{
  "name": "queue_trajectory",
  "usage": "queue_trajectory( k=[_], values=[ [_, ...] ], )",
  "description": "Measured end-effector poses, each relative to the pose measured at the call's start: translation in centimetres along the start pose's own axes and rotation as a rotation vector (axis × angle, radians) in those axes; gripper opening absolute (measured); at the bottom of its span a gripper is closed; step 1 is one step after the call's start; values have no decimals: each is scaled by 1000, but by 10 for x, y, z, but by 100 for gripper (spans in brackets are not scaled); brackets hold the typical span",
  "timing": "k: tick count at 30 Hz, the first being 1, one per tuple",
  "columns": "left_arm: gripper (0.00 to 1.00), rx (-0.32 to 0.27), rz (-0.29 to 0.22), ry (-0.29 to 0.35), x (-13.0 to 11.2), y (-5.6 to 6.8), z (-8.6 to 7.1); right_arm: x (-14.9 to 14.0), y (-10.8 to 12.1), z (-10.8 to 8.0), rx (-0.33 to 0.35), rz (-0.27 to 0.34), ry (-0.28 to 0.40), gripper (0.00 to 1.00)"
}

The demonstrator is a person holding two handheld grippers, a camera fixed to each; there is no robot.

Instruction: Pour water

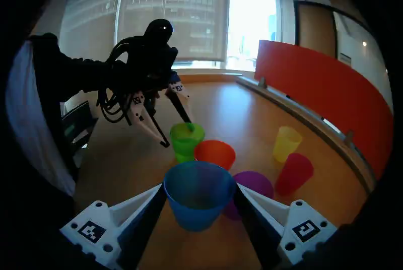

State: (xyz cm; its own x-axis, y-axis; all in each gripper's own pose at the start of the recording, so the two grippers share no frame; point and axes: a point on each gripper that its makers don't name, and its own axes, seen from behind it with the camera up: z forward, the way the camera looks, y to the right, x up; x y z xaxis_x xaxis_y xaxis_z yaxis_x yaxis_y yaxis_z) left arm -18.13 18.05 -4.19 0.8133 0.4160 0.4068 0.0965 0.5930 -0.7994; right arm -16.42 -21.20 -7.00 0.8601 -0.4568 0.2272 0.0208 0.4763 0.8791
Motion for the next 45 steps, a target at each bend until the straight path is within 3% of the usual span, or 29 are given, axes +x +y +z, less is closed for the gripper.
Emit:
queue_trajectory(
  k=[18,27,45],
  values=[
    [98,-1,-18,36,4,1,-12,-29,-10,20,39,-44,-64,94],
    [98,-7,-12,51,7,6,-13,-38,-8,22,33,-49,-79,94],
    [98,10,-8,42,2,2,-13,-55,-7,20,18,-39,-115,95]
  ],
)
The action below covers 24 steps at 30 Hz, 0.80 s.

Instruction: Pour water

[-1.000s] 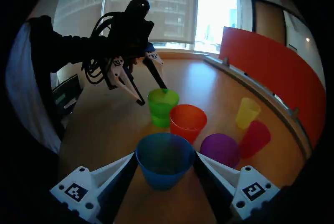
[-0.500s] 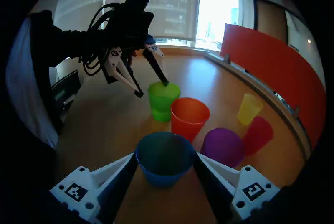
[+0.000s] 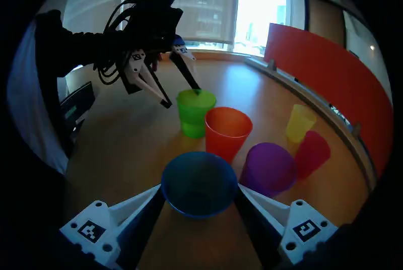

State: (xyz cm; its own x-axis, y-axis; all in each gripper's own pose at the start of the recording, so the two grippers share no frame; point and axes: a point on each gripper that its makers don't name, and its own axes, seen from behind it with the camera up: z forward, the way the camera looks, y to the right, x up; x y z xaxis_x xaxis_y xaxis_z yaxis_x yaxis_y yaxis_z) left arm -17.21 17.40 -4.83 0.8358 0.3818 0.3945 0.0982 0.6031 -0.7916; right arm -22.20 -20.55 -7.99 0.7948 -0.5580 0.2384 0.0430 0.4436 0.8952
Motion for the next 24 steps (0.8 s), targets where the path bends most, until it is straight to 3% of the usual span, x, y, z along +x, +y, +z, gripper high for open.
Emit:
queue_trajectory(
  k=[12,24],
  values=[
    [98,3,7,-32,-8,-2,-3,-10,0,-10,-3,13,-34,100],
    [98,50,6,-53,-18,-16,-16,-31,16,-48,-54,24,-89,100]
  ],
)
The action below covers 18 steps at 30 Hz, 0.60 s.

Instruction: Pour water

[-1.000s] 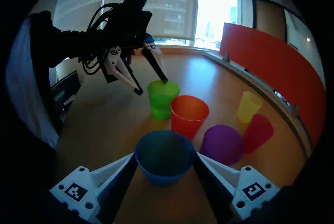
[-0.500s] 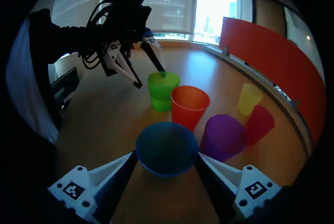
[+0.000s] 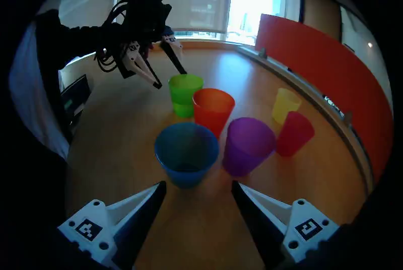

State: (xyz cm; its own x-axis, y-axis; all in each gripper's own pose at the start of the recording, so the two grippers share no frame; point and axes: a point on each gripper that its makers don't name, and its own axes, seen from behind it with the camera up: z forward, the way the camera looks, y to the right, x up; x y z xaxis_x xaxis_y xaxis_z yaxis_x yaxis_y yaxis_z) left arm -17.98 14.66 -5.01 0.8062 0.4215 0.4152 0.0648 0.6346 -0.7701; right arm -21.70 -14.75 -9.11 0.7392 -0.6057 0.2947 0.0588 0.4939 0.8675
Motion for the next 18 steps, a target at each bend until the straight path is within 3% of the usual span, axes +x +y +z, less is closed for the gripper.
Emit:
queue_trajectory(
  k=[11,18],
  values=[
    [98,64,-24,18,-4,-14,-15,-4,32,-35,-109,80,7,100],
    [98,148,-68,37,-6,-33,-24,5,62,-55,-233,171,57,100]
  ],
)
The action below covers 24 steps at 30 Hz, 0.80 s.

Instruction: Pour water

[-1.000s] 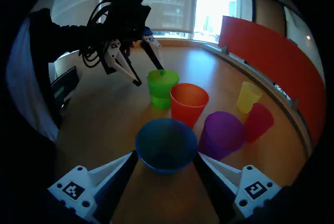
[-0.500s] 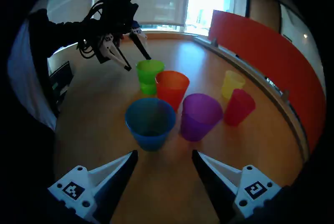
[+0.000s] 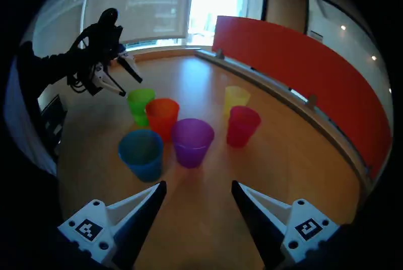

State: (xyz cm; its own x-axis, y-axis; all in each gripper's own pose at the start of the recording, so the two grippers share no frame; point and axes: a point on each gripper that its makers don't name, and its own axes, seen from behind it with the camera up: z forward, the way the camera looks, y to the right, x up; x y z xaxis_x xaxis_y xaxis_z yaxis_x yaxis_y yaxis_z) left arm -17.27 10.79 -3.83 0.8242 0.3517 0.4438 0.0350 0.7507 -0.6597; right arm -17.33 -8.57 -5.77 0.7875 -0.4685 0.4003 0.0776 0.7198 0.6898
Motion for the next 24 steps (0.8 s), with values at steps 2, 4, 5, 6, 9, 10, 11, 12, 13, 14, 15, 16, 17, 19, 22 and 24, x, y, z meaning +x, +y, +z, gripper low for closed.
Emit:
queue_trajectory(
  k=[2,4,5,6,9,10,11,12,13,14,15,16,17,19,22,24],
  values=[
    [98,23,-17,16,2,-4,-2,3,10,-3,-40,33,16,100],
    [98,48,-33,36,4,-9,-4,5,19,-6,-81,66,31,100],
    [98,61,-39,46,6,-11,-5,6,24,-8,-101,80,38,100],
    [98,76,-45,58,7,-14,-6,7,29,-9,-122,97,45,100],
    [98,118,-62,90,12,-22,-10,11,39,-15,-177,118,67,100],
    [98,129,-68,100,14,-24,-10,12,42,-17,-193,118,73,100],
    [98,140,-73,109,16,-27,-11,14,44,-19,-210,117,78,100],
    [98,152,-79,120,18,-30,-12,15,47,-22,-228,117,85,100],
    [98,165,-84,132,20,-32,-13,18,49,-24,-245,117,95,100],
    [98,177,-88,144,23,-35,-14,22,51,-26,-262,117,105,100],
    [98,191,-93,158,26,-37,-15,26,54,-29,-282,117,116,100],
    [98,203,-97,171,28,-39,-17,30,56,-31,-299,122,130,100],
    [98,215,-101,184,31,-41,-18,34,58,-34,-316,127,144,100],
    [98,245,-109,213,36,-46,-22,43,62,-40,-354,139,178,100],
    [98,290,-122,254,43,-52,-29,56,69,-49,-408,160,229,100],
    [98,315,-132,279,47,-56,-33,62,73,-55,-442,174,260,100]
  ],
)
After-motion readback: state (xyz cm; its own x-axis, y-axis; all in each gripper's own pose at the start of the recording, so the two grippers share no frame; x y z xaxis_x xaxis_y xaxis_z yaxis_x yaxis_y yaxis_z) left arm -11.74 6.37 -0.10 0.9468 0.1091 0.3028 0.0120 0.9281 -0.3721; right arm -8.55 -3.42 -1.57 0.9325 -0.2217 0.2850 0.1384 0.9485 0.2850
